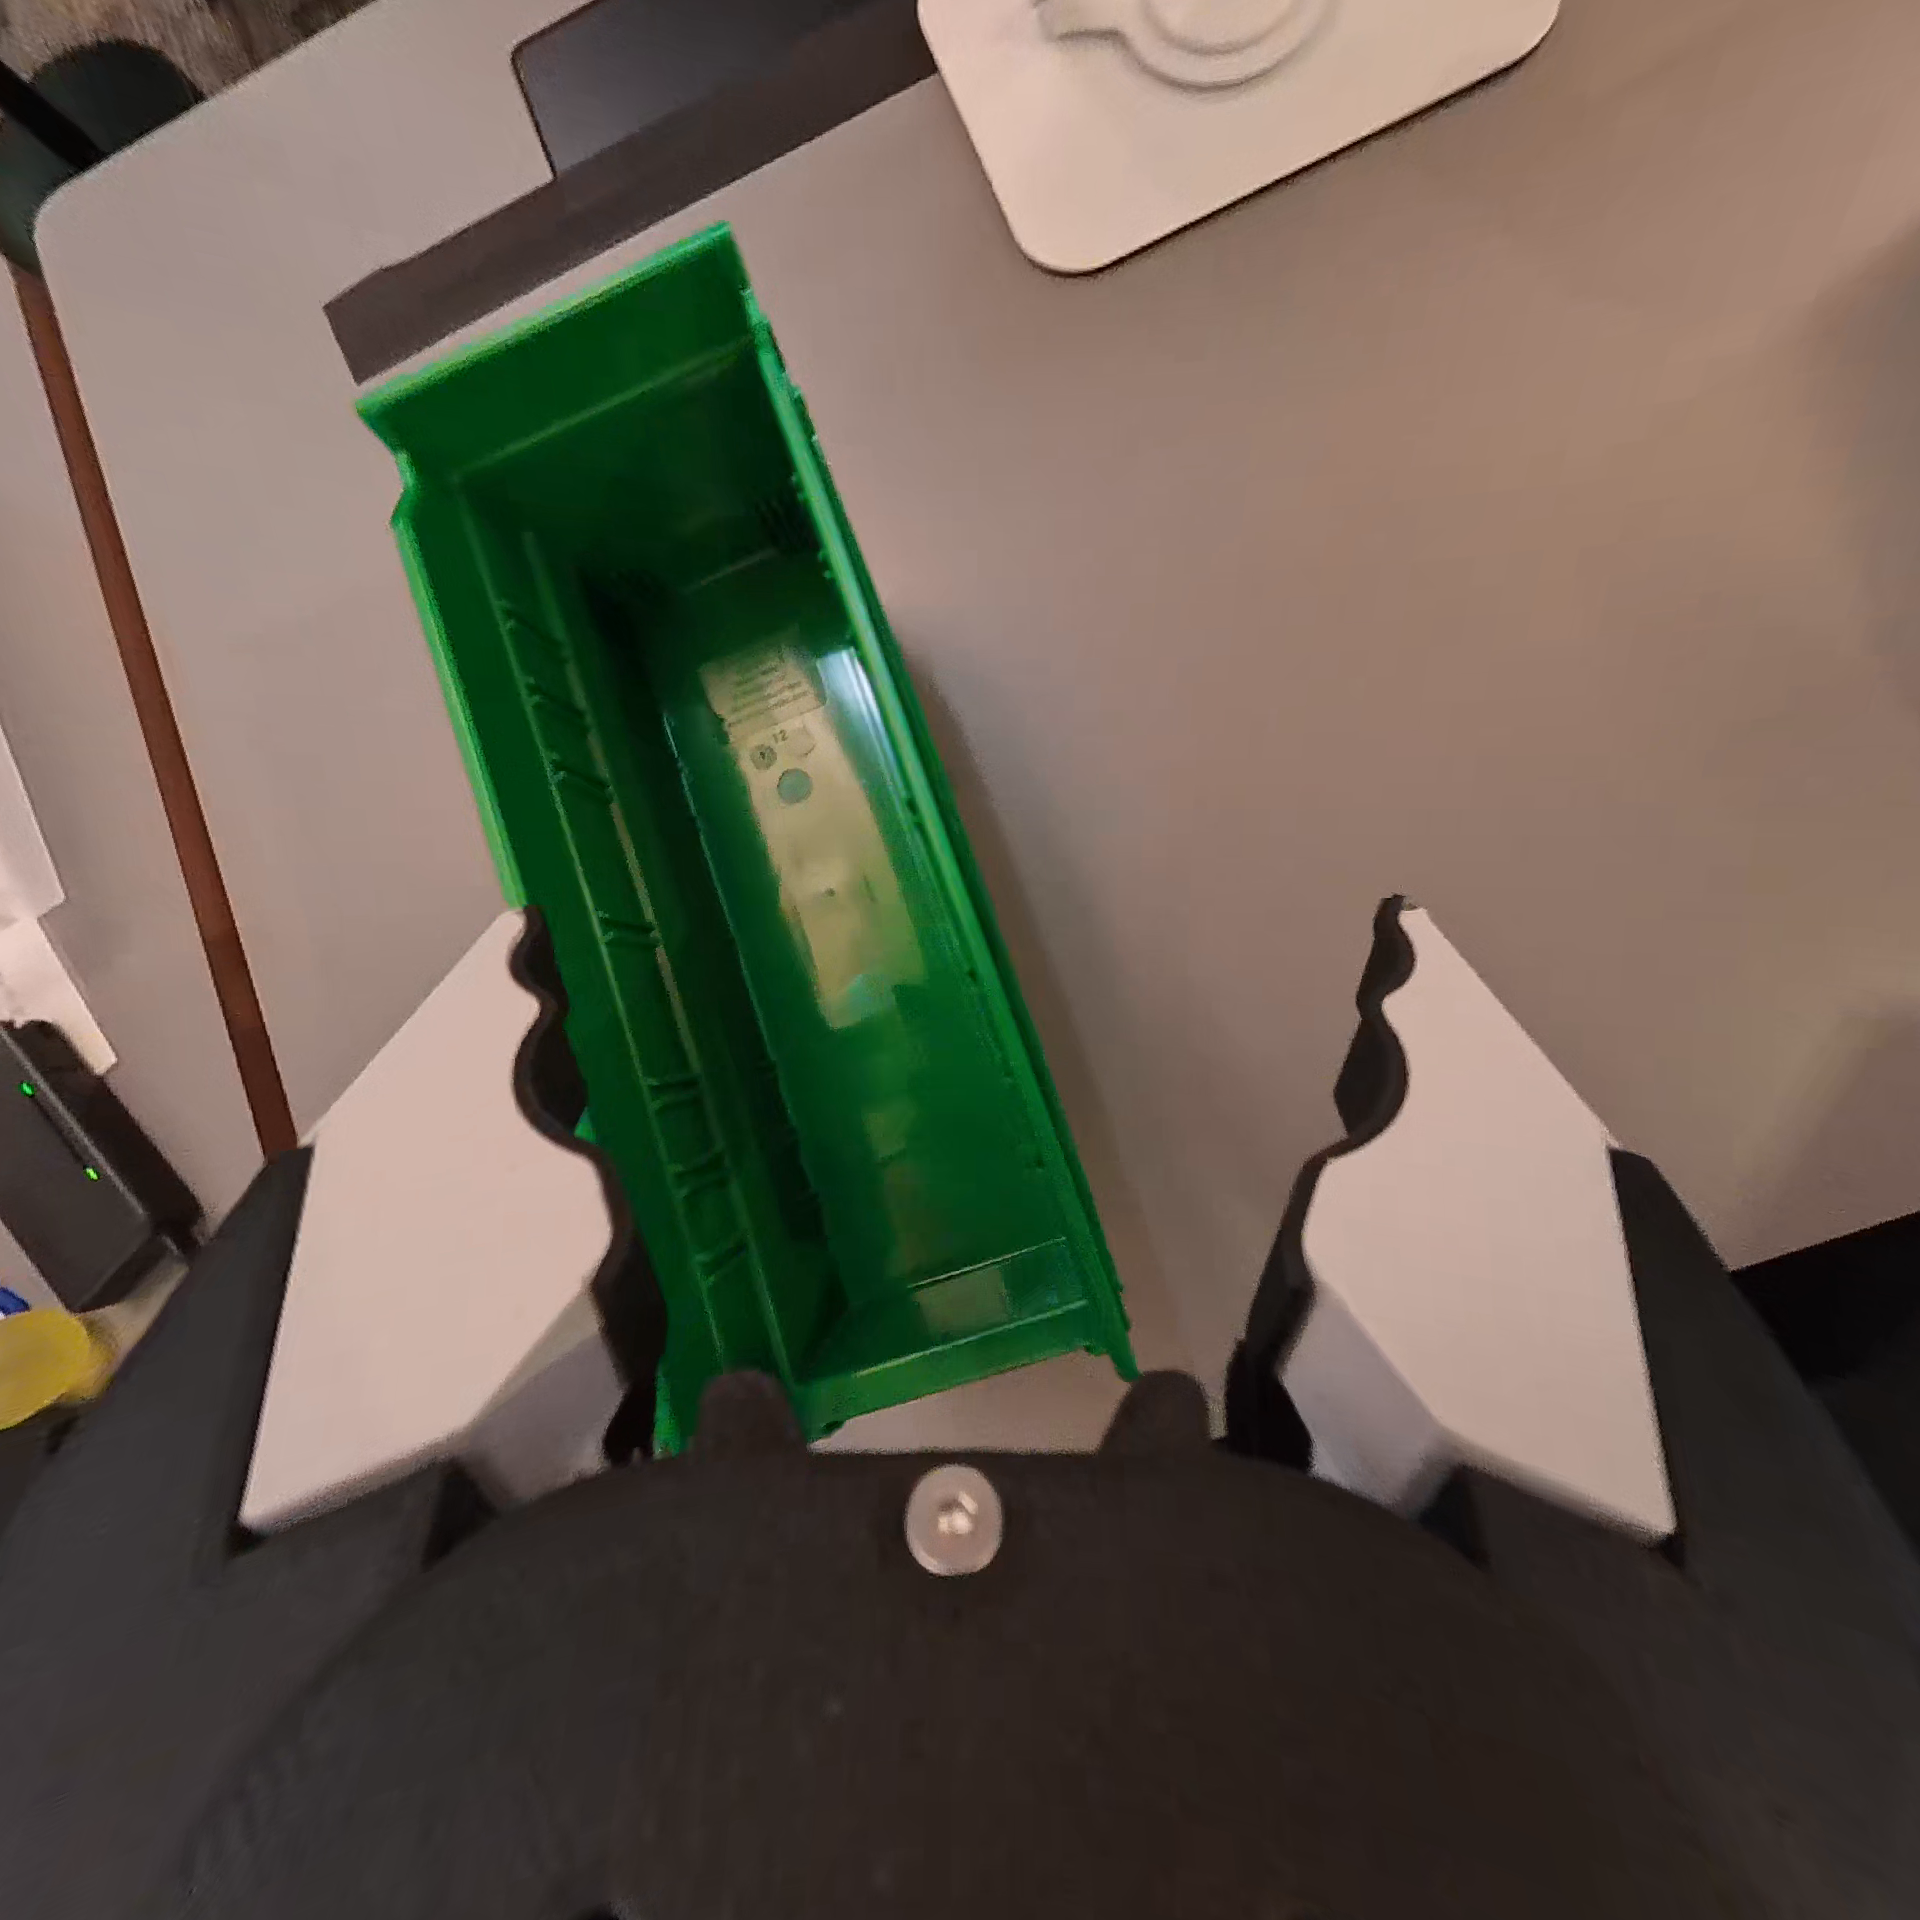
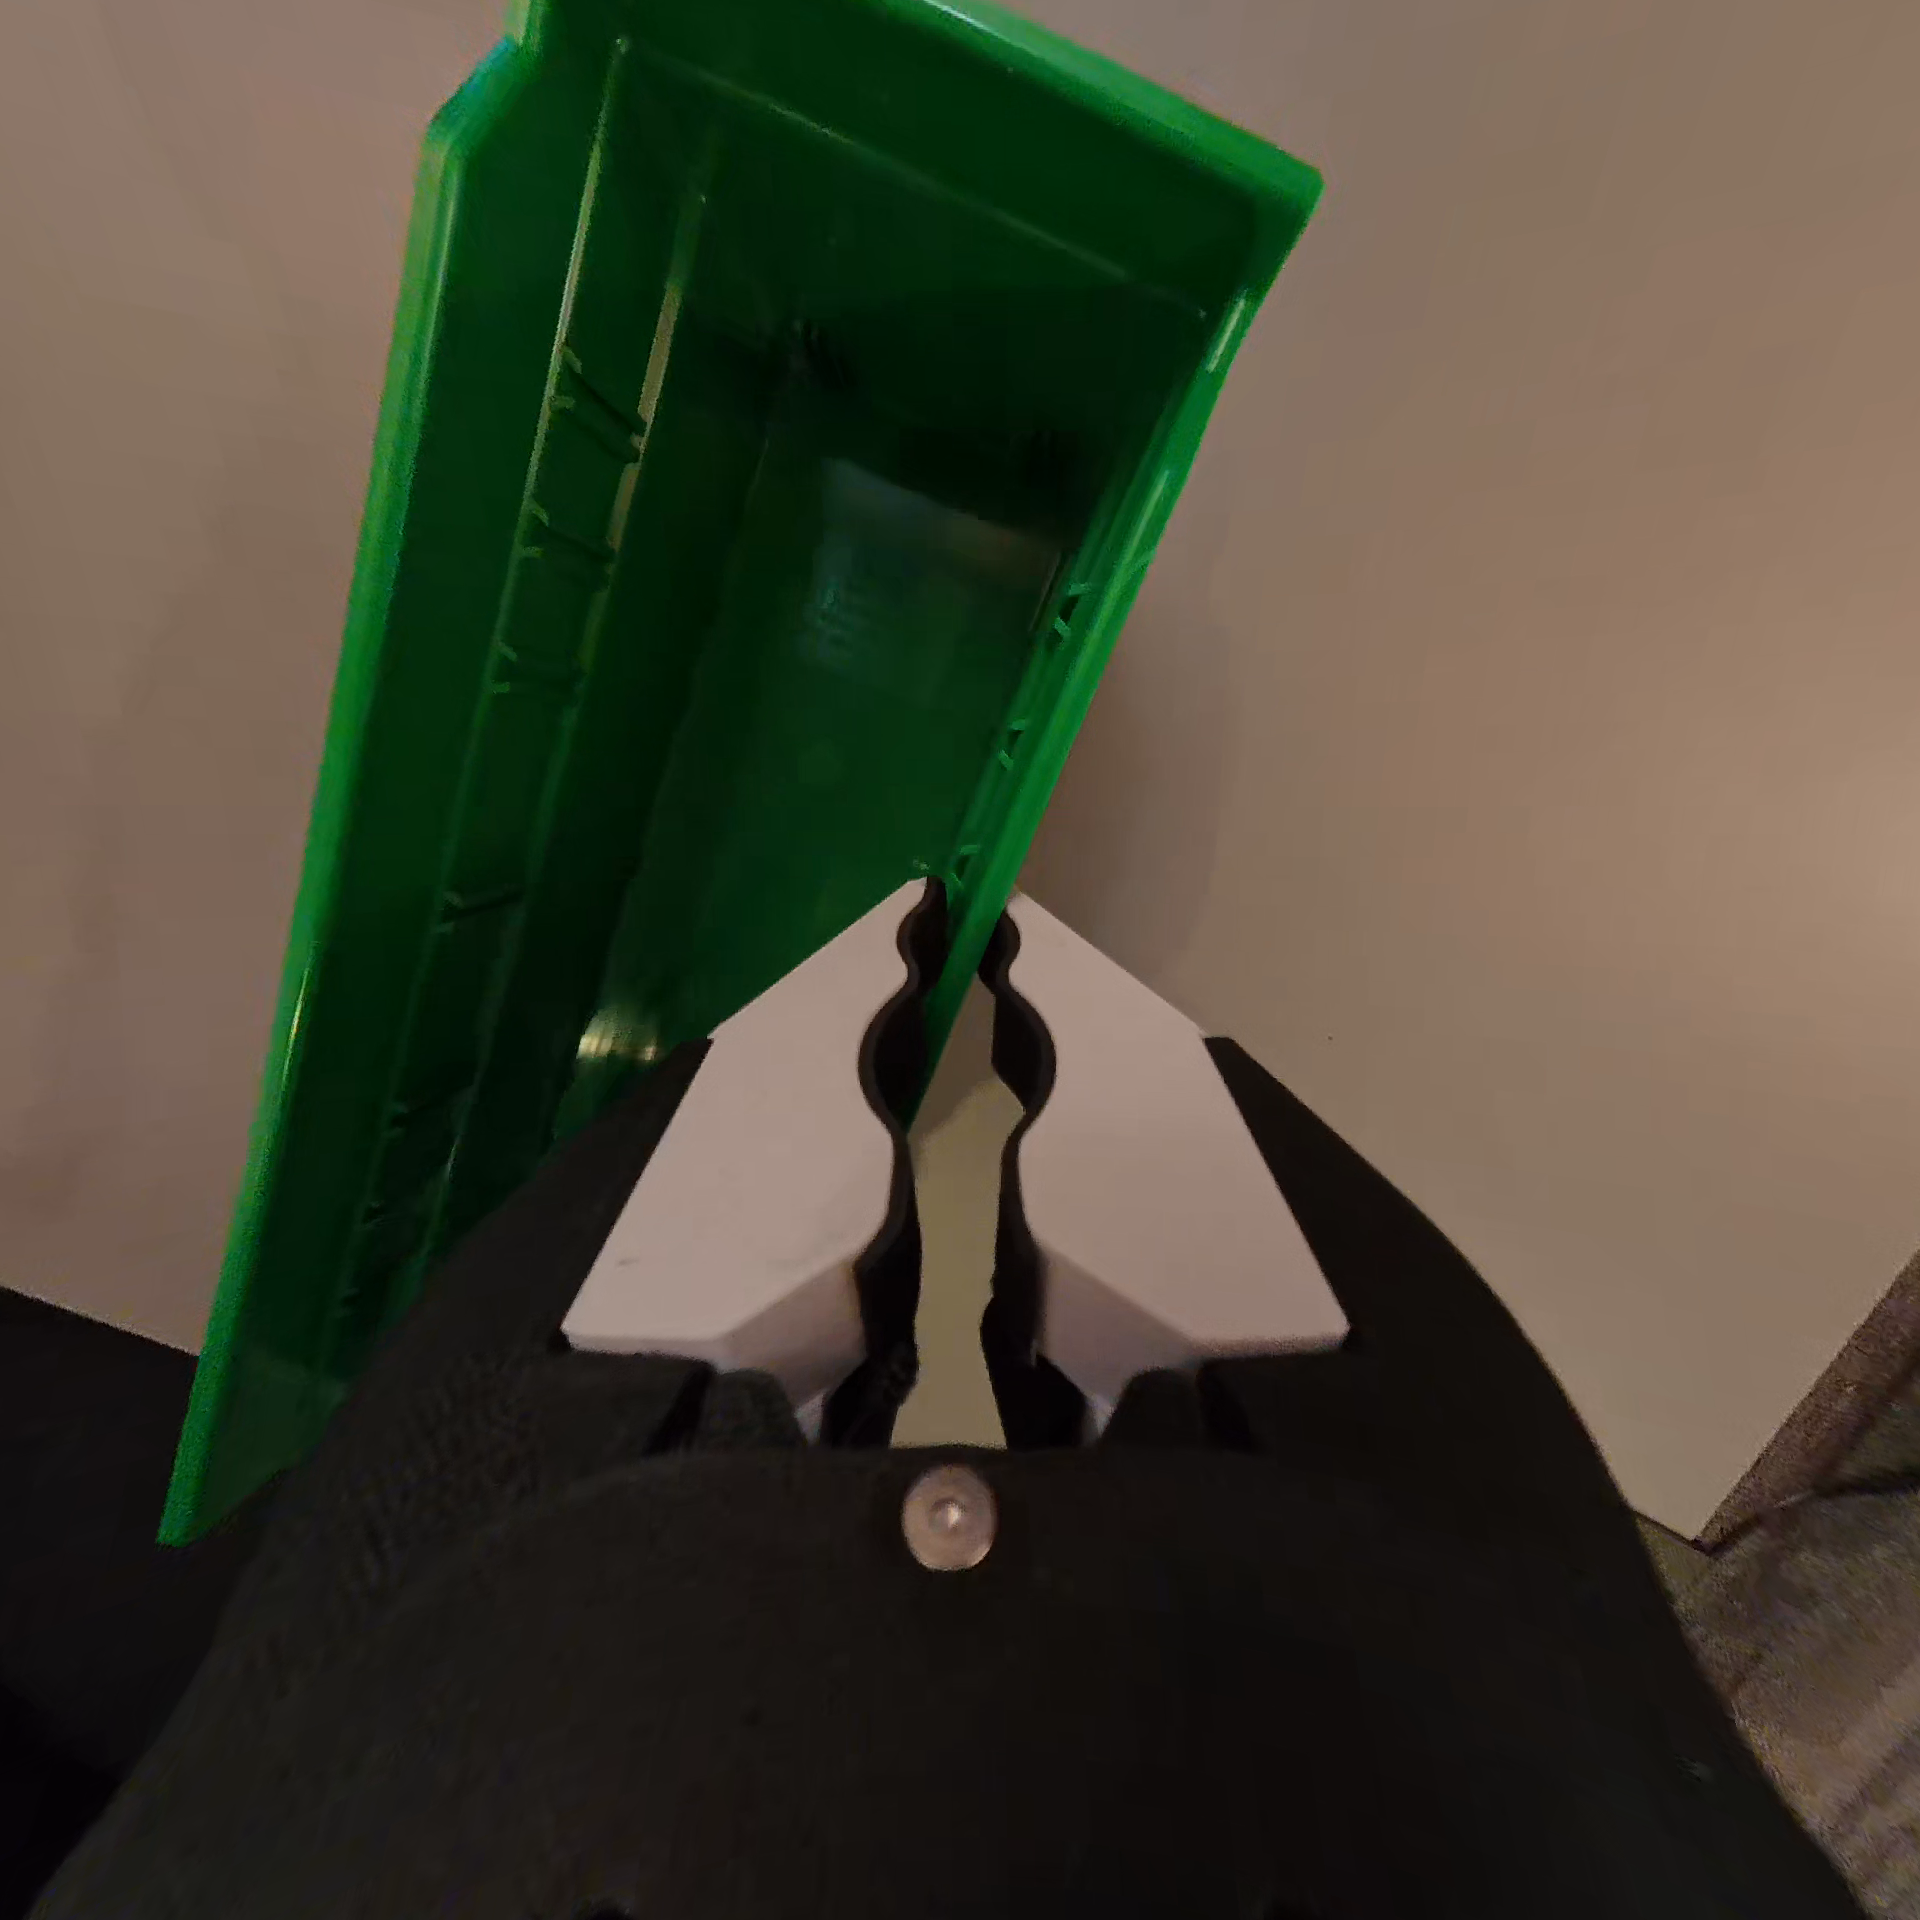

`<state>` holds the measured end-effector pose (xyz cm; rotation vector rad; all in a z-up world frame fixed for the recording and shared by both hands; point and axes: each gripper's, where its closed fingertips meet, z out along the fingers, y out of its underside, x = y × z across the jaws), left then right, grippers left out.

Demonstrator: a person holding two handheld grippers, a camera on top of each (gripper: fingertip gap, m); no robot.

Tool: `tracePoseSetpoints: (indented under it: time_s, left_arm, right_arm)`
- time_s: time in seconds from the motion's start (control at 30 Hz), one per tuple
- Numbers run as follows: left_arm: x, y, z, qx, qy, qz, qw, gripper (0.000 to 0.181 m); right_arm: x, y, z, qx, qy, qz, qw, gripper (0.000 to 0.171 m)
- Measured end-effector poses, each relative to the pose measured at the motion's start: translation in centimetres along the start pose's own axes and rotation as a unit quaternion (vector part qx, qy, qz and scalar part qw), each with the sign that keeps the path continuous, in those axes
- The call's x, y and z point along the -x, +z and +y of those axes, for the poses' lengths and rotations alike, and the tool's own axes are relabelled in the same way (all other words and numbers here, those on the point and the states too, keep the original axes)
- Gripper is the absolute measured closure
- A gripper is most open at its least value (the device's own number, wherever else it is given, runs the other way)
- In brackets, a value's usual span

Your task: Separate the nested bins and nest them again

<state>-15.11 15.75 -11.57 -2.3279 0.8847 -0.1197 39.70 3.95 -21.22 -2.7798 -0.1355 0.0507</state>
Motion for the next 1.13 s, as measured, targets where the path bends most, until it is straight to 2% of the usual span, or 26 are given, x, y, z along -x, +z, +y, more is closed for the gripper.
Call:
tracePoseSetpoints:
  time_s: [0.03, 0.27, 0.37, 0.43, 0.5, 0.6, 0.63, 0.7, 0.87, 1.0, 1.07, 1.13]
  left_arm:
    - [0.5, 0.2, 0.2, 0.001, -0.007, -0.003, 1.0, 0.035]
    - [3.1, 1.6, 2.3, 0.029, -0.034, -0.03, 0.999, 0.035]
    - [4.0, 2.4, 2.4, 0.032, -0.044, -0.039, 0.998, 0.04]
    - [4.5, 2.9, 2.4, 0.034, -0.046, -0.05, 0.997, 0.046]
    - [5.1, 3.1, 2.4, 0.038, -0.042, -0.064, 0.996, 0.061]
    - [4.6, 3.5, 2.0, 0.032, -0.049, -0.047, 0.997, 0.078]
    - [4.3, 3.6, 2.0, 0.033, -0.05, -0.042, 0.997, 0.08]
    - [4.1, 4.1, 2.2, 0.042, -0.045, -0.044, 0.997, 0.071]
    - [4.3, 4.3, 2.1, 0.035, -0.055, -0.042, 0.997, 0.079]
    - [3.5, 4.4, 1.6, 0.02, -0.054, -0.01, 0.998, 0.121]
    - [3.5, 4.5, 1.4, 0.014, -0.058, -0.011, 0.998, 0.133]
    - [4.3, 4.0, 1.3, 0.009, -0.049, -0.04, 0.998, 0.12]
  right_arm:
    - [-0.3, 0.1, 0.1, 0.003, 0.002, 0.005, 1.0, 0.168]
    - [-0.4, 0.5, 0.1, -0.002, 0.016, -0.005, 1.0, 0.163]
    - [-0.2, 0.3, -0.5, -0.018, 0.02, -0.008, 1.0, 0.153]
    - [-0.1, 0.0, -0.8, -0.022, 0.015, -0.003, 1.0, 0.149]
    - [0.2, -0.1, -0.9, -0.021, 0.009, -0.003, 1.0, 0.148]
    - [0.9, -0.3, -1.3, -0.025, 0.0, -0.012, 1.0, 0.151]
    - [1.1, -0.3, -1.4, -0.027, -0.003, -0.012, 1.0, 0.152]
    - [1.3, -0.3, -1.6, -0.032, -0.008, -0.012, 0.999, 0.156]
    - [1.5, -0.3, -1.7, -0.034, -0.006, -0.018, 0.999, 0.155]
    - [1.5, -0.3, -1.6, -0.034, -0.003, -0.024, 0.999, 0.155]
    - [1.4, -0.3, -1.5, -0.033, 0.0, -0.026, 0.999, 0.156]
    - [1.4, -0.2, -1.4, -0.031, 0.001, -0.029, 0.999, 0.156]
